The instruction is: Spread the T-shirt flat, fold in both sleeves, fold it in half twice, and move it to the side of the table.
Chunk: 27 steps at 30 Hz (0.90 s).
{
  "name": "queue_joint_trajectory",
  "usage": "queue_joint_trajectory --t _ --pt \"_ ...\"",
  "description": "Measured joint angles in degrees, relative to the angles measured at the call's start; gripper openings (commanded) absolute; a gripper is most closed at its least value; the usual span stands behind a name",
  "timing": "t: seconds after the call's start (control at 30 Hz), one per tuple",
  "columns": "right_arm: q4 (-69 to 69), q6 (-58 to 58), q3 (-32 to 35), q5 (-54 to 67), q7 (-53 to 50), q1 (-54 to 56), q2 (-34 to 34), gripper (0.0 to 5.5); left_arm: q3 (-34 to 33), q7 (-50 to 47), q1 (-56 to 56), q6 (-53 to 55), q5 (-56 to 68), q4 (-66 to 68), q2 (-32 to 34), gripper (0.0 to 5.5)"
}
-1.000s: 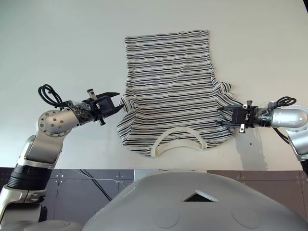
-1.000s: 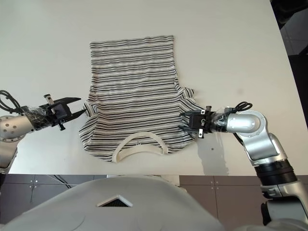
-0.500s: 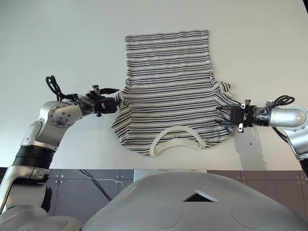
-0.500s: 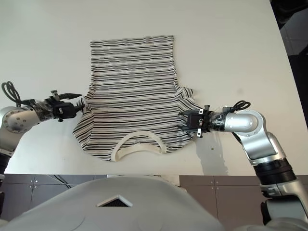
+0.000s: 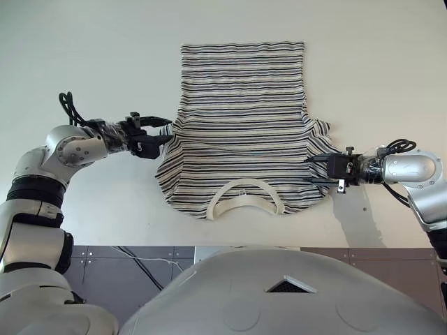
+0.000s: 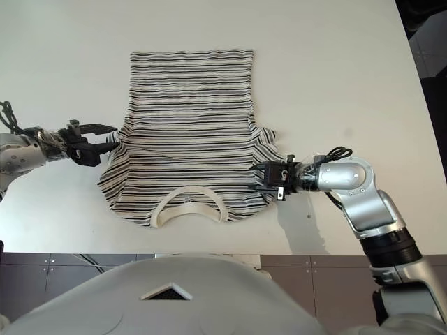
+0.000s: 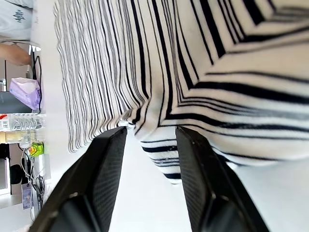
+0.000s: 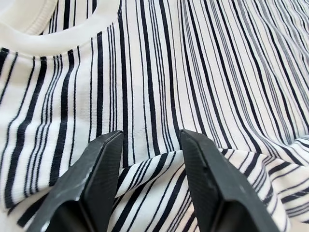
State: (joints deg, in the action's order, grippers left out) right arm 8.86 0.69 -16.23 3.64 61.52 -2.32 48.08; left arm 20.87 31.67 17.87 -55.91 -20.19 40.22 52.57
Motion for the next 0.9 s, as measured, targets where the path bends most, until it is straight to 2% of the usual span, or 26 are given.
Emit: queue_joint_trajectory --t 0.13,0.2,0.3,0.37,0.47,0.57,0.67,0.77,0.83,0.9 --pt "0.11 -0.93 1.62 0.63 -0.25 0.18 -0.13 2.16 -4.24 1.80 -4.66 5.89 6.94 -6.00 0.37 1.88" --pt "0.41 -1.20 2.74 1.14 -0.76 0.16 -0.14 2.16 -7.03 2.93 -9.96 10.71 10.92 -13.72 1.98 1.88" --pt "0.81 -1.74 4.08 1.20 -1.40 -0.92 -0.14 2.16 -9.73 4.71 -19.48 20.68 18.08 -30.80 3.10 1.88" --pt "1.26 -2.30 4.32 1.18 -2.29 -2.17 -0.26 2.16 -9.39 7.24 -30.13 28.88 20.25 -45.54 4.14 1.88" --pt "2.29 -2.56 4.45 1.16 -2.76 -2.92 -0.44 2.16 -9.68 8.44 -40.90 34.52 18.52 -51.08 5.55 1.88" --pt "0.75 -0.89 3.85 -1.19 -2.78 -4.06 -0.16 2.16 -10.51 8.56 -43.21 38.53 17.09 -55.75 5.25 1.88" --pt "-4.75 6.74 2.32 -4.16 -3.33 -2.31 0.45 2.16 -9.01 8.29 -45.02 41.03 15.12 -59.79 2.22 1.88" --pt "-11.26 13.35 2.25 -6.82 -4.94 0.49 3.00 2.16 -10.34 9.89 -47.34 47.18 24.65 -66.83 0.67 1.88" --pt "-15.34 16.03 2.62 -8.06 -6.03 2.04 4.74 2.16 -15.05 11.00 -47.09 53.84 36.33 -72.42 0.42 1.88" --pt "-16.91 17.11 2.59 -8.52 -6.70 2.78 5.10 2.16 -19.44 12.25 -46.26 55.97 38.27 -72.61 1.54 1.88"
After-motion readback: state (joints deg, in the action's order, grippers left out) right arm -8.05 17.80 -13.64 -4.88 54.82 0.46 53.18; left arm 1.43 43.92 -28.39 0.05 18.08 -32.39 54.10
